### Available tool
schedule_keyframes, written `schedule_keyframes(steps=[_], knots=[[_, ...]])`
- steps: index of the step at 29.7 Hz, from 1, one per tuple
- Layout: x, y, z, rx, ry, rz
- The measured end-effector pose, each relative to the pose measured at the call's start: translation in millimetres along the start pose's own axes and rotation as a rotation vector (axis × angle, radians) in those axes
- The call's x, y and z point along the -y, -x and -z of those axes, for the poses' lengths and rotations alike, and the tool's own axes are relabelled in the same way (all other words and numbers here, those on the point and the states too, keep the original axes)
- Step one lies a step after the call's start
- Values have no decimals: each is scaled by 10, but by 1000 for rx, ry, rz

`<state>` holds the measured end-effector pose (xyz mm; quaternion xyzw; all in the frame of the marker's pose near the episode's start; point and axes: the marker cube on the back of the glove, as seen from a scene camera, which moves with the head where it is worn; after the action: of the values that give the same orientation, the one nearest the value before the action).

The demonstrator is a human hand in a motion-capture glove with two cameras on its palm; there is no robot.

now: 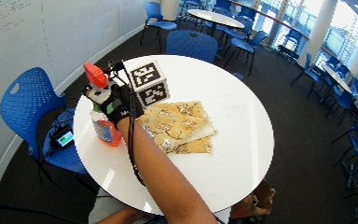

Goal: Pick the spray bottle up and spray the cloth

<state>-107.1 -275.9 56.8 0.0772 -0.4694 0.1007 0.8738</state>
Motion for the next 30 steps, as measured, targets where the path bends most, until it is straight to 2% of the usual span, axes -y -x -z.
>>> schedule_keyframes(steps=[12, 16, 22, 30], knots=[[-327, -4, 114, -102, 35, 15], [-558, 76, 214, -46, 65, 52], [-1050, 276, 282, 37, 191, 149], [-1616, 328, 175, -121, 473, 303]])
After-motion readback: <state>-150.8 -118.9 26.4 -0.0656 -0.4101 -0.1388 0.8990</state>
